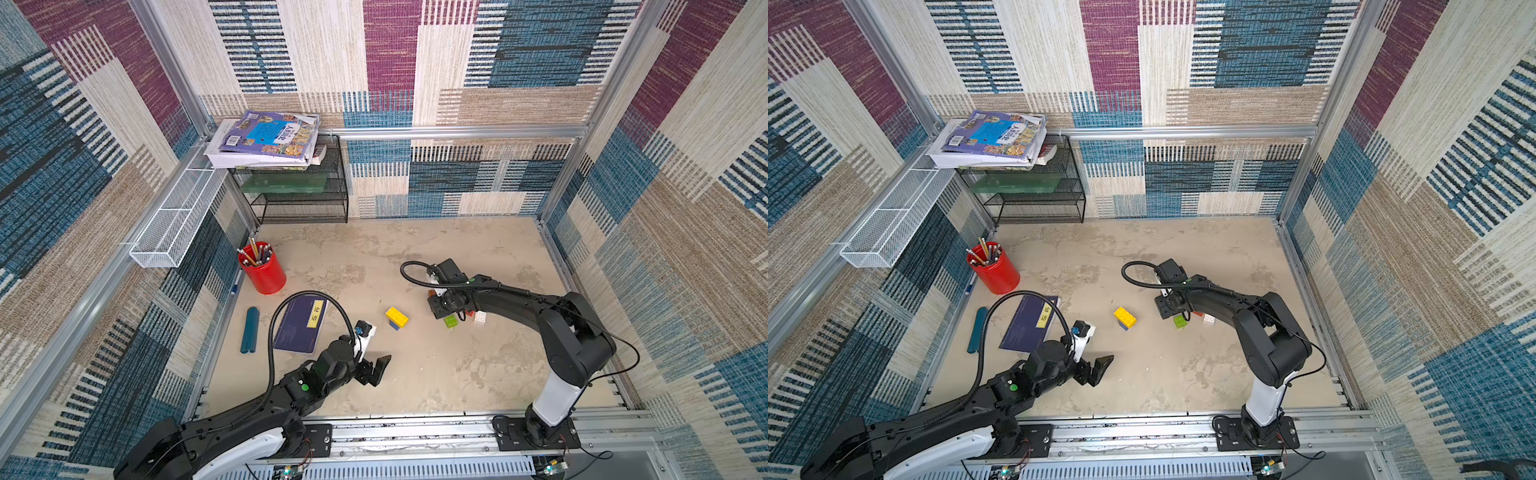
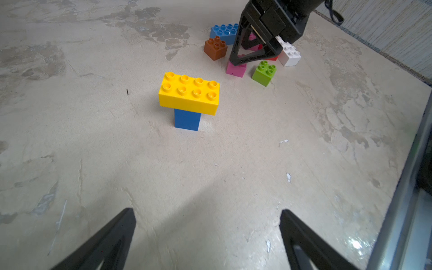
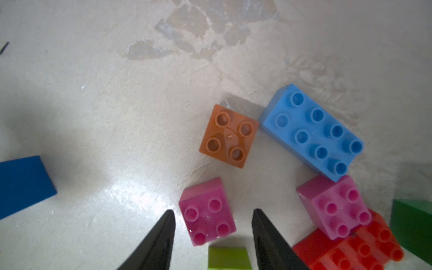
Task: Assemble the letter f with lego
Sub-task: Pick up the lego brick from the center of the board.
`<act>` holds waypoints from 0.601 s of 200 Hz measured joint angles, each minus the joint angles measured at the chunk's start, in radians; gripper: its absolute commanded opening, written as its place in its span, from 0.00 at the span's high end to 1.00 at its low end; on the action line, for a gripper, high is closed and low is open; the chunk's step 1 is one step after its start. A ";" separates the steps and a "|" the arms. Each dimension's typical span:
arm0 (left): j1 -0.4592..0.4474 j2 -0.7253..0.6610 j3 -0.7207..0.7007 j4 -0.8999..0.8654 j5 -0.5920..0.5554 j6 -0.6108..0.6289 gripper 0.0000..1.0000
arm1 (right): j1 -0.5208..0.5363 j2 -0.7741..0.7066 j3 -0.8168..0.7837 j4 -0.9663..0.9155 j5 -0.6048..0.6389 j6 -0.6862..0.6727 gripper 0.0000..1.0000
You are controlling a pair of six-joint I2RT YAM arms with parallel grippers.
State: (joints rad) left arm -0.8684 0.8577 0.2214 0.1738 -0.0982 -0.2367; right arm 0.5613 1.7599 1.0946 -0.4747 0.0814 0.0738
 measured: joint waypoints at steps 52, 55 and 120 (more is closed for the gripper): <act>0.000 -0.003 0.000 -0.001 -0.001 0.000 0.01 | 0.000 0.022 -0.005 0.013 -0.012 0.000 0.53; 0.000 -0.003 0.000 -0.001 -0.001 0.000 0.01 | 0.000 0.023 -0.005 0.013 -0.013 0.000 0.53; 0.000 -0.007 0.000 -0.005 -0.002 0.000 0.01 | -0.001 0.034 -0.004 0.013 -0.023 0.000 0.62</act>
State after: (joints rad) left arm -0.8688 0.8505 0.2218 0.1684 -0.1001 -0.2367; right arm 0.5606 1.7939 1.0908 -0.4618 0.0589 0.0734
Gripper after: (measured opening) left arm 0.991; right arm 0.391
